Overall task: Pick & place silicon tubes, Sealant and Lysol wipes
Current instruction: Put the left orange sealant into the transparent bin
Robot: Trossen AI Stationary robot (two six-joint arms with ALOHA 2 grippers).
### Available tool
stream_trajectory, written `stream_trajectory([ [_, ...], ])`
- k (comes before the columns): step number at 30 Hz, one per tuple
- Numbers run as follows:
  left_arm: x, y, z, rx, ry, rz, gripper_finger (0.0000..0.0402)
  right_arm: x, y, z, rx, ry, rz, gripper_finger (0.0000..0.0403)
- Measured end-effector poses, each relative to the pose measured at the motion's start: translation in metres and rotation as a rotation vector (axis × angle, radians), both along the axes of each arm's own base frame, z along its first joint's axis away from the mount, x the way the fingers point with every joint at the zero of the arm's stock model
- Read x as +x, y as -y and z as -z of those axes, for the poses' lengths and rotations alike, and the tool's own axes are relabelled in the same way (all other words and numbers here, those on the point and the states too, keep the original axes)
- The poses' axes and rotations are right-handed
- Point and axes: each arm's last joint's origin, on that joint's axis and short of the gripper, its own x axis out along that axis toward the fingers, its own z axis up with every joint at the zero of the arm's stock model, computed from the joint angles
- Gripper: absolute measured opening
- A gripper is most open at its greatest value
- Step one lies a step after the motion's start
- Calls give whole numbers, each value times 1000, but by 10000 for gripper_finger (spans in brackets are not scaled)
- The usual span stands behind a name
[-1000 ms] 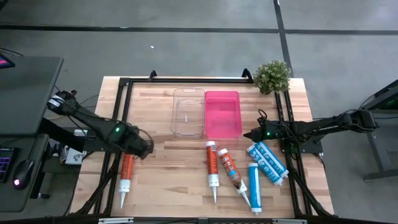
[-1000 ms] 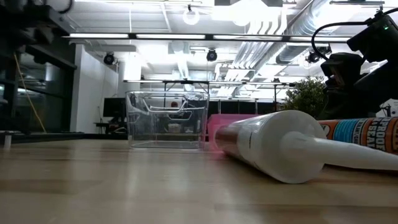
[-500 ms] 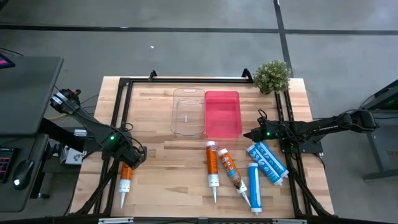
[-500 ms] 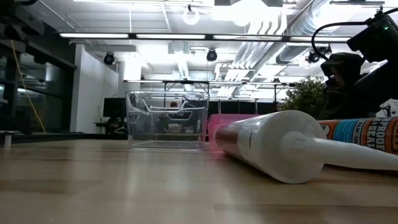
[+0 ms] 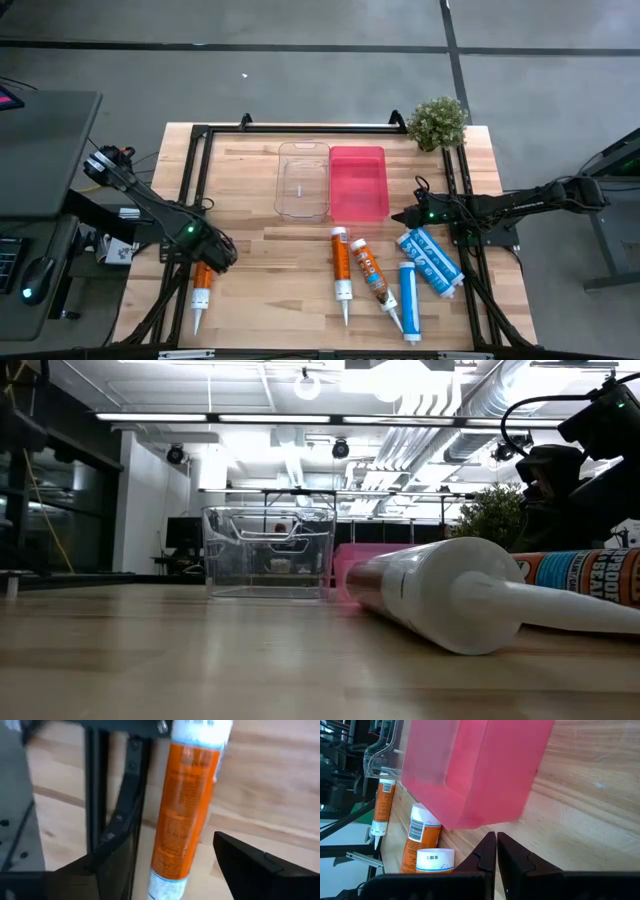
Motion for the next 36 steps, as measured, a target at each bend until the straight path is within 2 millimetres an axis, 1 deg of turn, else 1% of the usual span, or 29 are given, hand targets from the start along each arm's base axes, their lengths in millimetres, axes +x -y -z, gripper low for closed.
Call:
stream_trajectory([
  [5, -3, -1, 23, -52, -15, 16, 282, 0, 0, 0, 0, 0, 0, 12],
  [8, -7, -3, 32, -60, -40, 15, 282, 0, 0, 0, 0, 0, 0, 12],
  [13, -7, -3, 43, -92, 13, 22, 282, 0, 0, 0, 0, 0, 0, 12],
  [25, -11, -6, 81, -150, 102, 28, 282, 0, 0, 0, 0, 0, 0, 12],
  [29, -12, -7, 89, -183, 147, 49, 281, 0, 0, 0, 0, 0, 0, 12],
  [32, -11, -7, 91, -186, 167, 65, 264, 0, 0, 0, 0, -1, 0, 12],
  [36, -11, -7, 91, -181, 179, 85, 208, 0, 0, -1, 0, 5, 0, 12],
])
